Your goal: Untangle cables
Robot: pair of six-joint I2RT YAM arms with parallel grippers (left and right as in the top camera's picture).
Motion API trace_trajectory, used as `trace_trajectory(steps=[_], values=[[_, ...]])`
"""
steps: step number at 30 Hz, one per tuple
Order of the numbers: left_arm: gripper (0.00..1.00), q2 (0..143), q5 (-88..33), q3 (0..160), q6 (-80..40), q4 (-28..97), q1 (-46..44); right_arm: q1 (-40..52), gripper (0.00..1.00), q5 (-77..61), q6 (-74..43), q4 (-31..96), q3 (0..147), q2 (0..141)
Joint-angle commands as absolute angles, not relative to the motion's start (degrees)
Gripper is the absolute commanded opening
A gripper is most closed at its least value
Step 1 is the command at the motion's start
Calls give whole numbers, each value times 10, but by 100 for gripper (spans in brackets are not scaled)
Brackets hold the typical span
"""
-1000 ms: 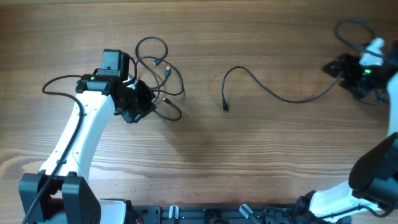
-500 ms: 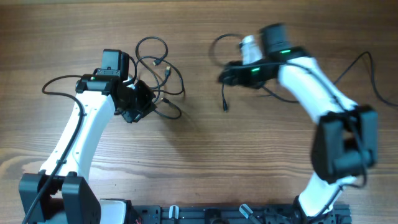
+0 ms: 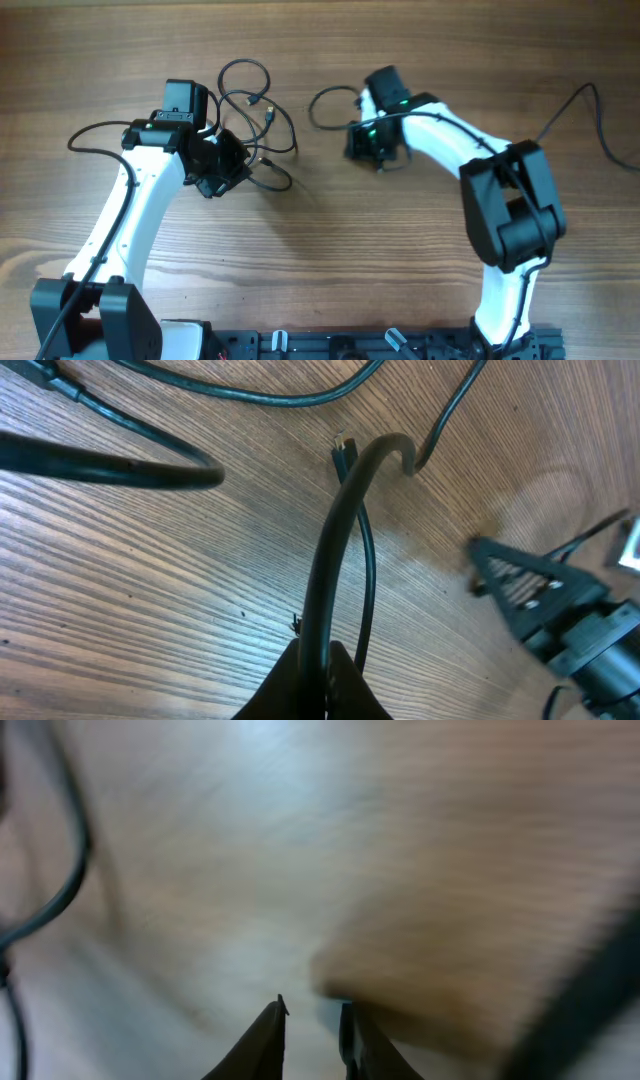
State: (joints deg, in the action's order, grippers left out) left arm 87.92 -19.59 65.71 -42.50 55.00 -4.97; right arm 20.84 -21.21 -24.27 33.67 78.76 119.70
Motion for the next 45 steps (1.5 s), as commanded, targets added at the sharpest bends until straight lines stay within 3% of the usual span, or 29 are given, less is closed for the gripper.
trace_trajectory(steps=[1, 9, 11, 14, 28, 33, 45], values=[[9, 881, -197, 658, -428, 550, -49, 142, 18, -122, -255, 337, 786, 1202], [10, 881, -196, 658, -428, 541, -50, 12, 19, -76, -239, 335, 786, 1202], [10, 881, -197, 658, -428, 534, -50, -6, 36, -96, -228, 337, 786, 1202], [10, 881, -197, 658, -429, 526, -51, -12, 99, -109, -229, 343, 786, 1202], [14, 881, -177, 658, -428, 523, -50, -11, 100, -108, -229, 252, 786, 1202], [4, 881, -175, 658, -429, 516, -50, -11, 100, -108, -229, 203, 786, 1202], [4, 881, -180, 658, -429, 512, -78, -11, 100, -108, -229, 171, 786, 1202]])
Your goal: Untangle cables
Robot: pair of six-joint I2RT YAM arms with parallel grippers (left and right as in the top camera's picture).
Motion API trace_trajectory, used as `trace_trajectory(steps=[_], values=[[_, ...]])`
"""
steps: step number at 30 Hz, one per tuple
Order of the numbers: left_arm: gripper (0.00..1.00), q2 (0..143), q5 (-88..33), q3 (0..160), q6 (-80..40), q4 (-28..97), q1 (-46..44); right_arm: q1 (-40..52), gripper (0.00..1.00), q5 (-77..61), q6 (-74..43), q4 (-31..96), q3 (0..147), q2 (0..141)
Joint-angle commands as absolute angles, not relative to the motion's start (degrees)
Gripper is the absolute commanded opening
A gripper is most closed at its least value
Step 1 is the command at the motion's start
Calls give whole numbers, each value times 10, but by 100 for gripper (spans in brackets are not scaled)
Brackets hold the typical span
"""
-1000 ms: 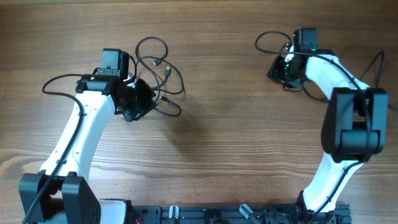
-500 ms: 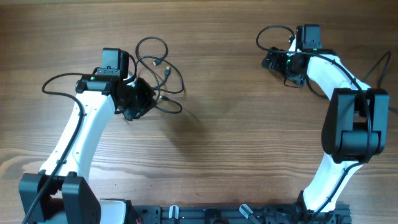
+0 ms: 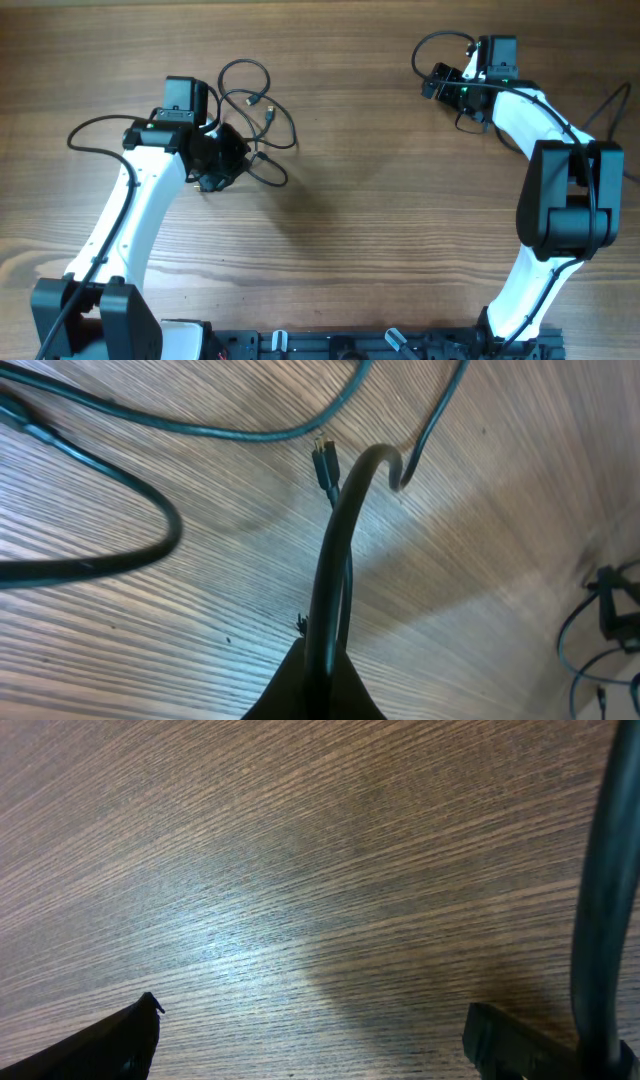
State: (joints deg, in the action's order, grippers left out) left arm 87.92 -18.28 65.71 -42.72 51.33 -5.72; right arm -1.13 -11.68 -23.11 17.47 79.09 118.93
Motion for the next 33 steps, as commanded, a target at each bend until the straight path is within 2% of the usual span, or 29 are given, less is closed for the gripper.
trace_trajectory(steps=[1, 20, 27, 31, 33], values=[[4, 881, -180, 658, -429, 510, -85, -11, 100, -108, -229, 171, 786, 1202], [4, 881, -180, 658, -429, 393, -351, -11, 100, -108, -229, 171, 786, 1202], [4, 881, -179, 658, -429, 380, -375, -11, 100, -108, -229, 171, 786, 1202], [10, 881, -171, 658, -429, 379, -372, -11, 99, -108, -229, 171, 786, 1202], [4, 881, -171, 658, -429, 380, -372, -11, 100, -108, -229, 171, 786, 1202]])
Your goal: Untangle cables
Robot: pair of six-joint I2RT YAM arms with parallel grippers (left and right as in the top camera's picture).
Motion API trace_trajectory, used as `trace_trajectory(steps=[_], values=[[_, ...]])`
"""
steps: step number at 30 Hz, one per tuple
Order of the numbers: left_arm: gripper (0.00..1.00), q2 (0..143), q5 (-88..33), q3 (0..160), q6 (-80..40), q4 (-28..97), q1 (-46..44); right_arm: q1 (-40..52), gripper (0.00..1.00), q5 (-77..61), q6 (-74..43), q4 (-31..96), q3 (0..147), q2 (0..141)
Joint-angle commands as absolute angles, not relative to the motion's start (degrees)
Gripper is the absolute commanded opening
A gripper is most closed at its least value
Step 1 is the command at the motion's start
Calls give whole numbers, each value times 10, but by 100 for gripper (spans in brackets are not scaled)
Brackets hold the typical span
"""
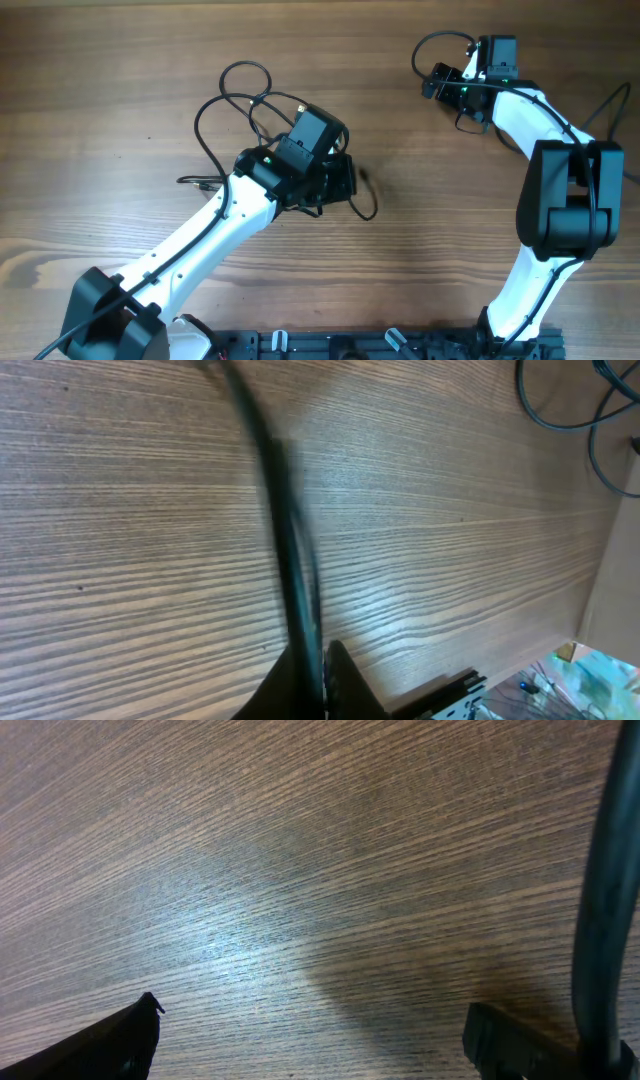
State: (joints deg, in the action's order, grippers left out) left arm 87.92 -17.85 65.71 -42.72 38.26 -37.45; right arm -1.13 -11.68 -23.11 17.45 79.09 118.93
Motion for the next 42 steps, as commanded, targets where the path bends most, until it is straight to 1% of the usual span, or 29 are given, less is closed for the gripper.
trace_trajectory(steps=[1, 5, 8, 9, 11, 12, 13, 14, 15, 16, 17, 18, 20, 25, 26, 27, 28, 29, 30, 31, 33, 34, 37, 40, 42], values=[[4, 881, -171, 658, -429, 379, -374, -11, 100, -108, -229, 171, 786, 1202], [4, 881, -171, 658, -429, 382, -379, -12, 100, -108, -229, 171, 786, 1202], [4, 881, -171, 658, -429, 356, -385, -12, 100, -108, -229, 171, 786, 1202], [10, 881, -172, 658, -429, 349, -387, -12, 100, -108, -229, 171, 786, 1202], [18, 881, -180, 658, -429, 335, -389, -12, 100, -108, -229, 171, 786, 1202], [26, 881, -186, 658, -429, 328, -389, -12, 100, -108, -229, 171, 786, 1202], [38, 881, -186, 658, -429, 323, -389, -12, 100, -108, -229, 171, 786, 1202], [56, 881, -186, 658, -429, 320, -389, -12, 100, -108, -229, 171, 786, 1202], [72, 881, -186, 658, -429, 319, -389, -12, 100, -108, -229, 171, 786, 1202], [82, 881, -186, 658, -428, 319, -387, -12, 100, -108, -229, 171, 786, 1202], [88, 881, -186, 658, -428, 319, -386, -12, 100, -108, -229, 171, 786, 1202], [98, 880, -186, 659, -428, 321, -383, -12, 100, -108, -229, 171, 786, 1202], [100, 873, -186, 663, -426, 328, -369, -12, 100, -108, -229, 171, 786, 1202], [100, 833, -186, 674, -422, 347, -318, -12, 100, -108, -229, 171, 786, 1202], [98, 824, -185, 674, -422, 347, -305, -12, 100, -108, -229, 171, 786, 1202], [92, 814, -185, 674, -422, 348, -288, -12, 100, -108, -229, 171, 786, 1202], [82, 807, -185, 674, -422, 350, -273, -12, 100, -108, -229, 171, 786, 1202], [60, 803, -184, 674, -422, 355, -262, -12, 100, -108, -229, 171, 786, 1202], [35, 798, -183, 674, -422, 364, -242, -12, 100, -108, -229, 171, 786, 1202], [21, 797, -184, 674, -422, 372, -231, -12, 100, -108, -229, 171, 786, 1202], [7, 797, -183, 674, -422, 400, -202, -12, 100, -108, -229, 171, 786, 1202], [4, 799, -178, 674, -422, 415, -190, -12, 100, -108, -229, 171, 786, 1202], [4, 804, -110, 674, -422, 462, -163, -12, 100, -108, -229, 171, 786, 1202], [4, 814, -29, 673, -422, 487, -155, -12, 100, -108, -229, 171, 786, 1202], [4, 824, -24, 673, -422, 501, -155, -12, 100, -108, -229, 171, 786, 1202]])
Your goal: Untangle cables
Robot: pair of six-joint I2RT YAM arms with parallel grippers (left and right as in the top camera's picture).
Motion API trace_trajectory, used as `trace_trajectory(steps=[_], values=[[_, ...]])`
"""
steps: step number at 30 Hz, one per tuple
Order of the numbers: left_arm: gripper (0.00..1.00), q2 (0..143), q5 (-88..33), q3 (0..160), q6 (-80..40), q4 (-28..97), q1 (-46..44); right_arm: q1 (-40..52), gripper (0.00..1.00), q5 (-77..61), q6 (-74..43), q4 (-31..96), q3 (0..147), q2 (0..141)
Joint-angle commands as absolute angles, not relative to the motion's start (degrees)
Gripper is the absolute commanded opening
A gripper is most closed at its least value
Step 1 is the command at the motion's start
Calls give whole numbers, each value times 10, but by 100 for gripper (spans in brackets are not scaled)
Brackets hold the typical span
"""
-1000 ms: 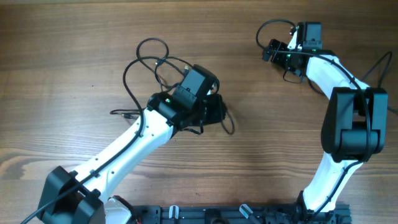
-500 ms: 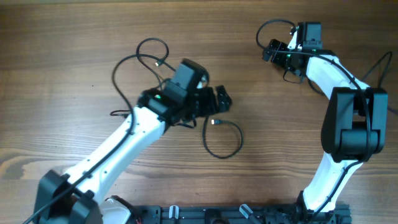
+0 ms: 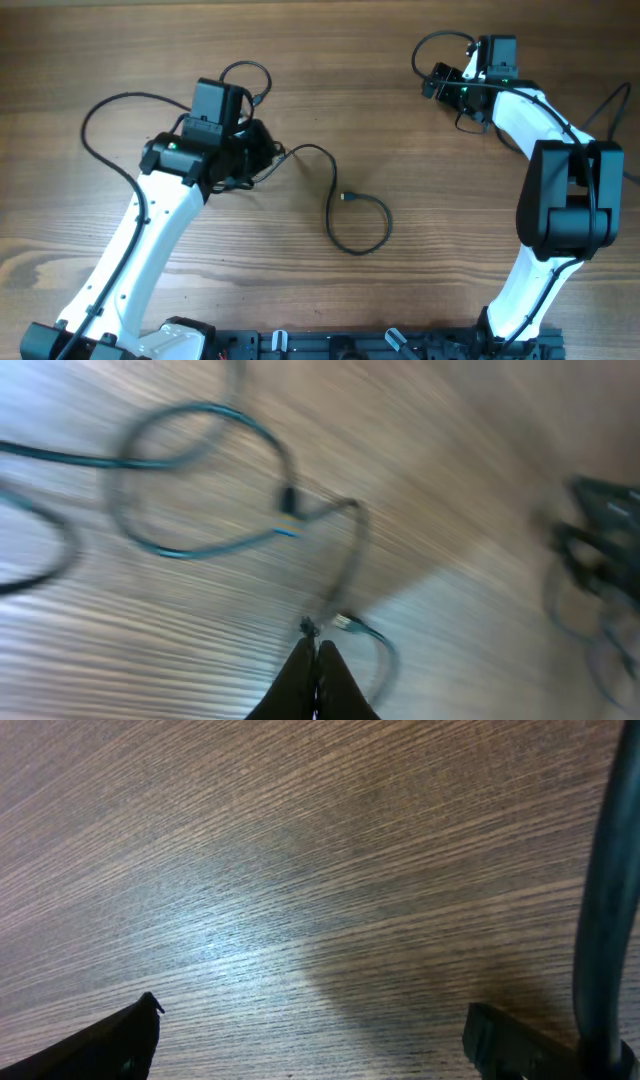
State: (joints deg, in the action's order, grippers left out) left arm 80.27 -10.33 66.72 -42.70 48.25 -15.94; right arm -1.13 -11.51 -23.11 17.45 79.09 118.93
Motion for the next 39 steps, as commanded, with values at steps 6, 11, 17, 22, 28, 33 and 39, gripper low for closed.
trace_trajectory(steps=[6, 11, 17, 22, 28, 33, 39], values=[[4, 869, -18, 659, -422, 517, -160, -12, 100, -104, -229, 168, 786, 1202], [4, 908, -28, 649, -422, 519, -160, -12, 100, -148, -305, 212, 786, 1201], [13, 921, -29, 648, -422, 463, -160, -10, 100, -271, -325, 323, 786, 1202], [15, 936, -31, 648, -442, 404, -160, -1, 100, -301, -308, 417, 786, 1202], [21, 969, -32, 648, -467, 401, -164, 34, 99, -306, -255, 481, 786, 1202], [23, 1002, -71, 648, -484, 407, -189, 70, 99, -390, -233, 486, 786, 1202], [24, 1006, -122, 648, -484, 406, -211, 101, 100, -618, -188, 450, 786, 1202]])
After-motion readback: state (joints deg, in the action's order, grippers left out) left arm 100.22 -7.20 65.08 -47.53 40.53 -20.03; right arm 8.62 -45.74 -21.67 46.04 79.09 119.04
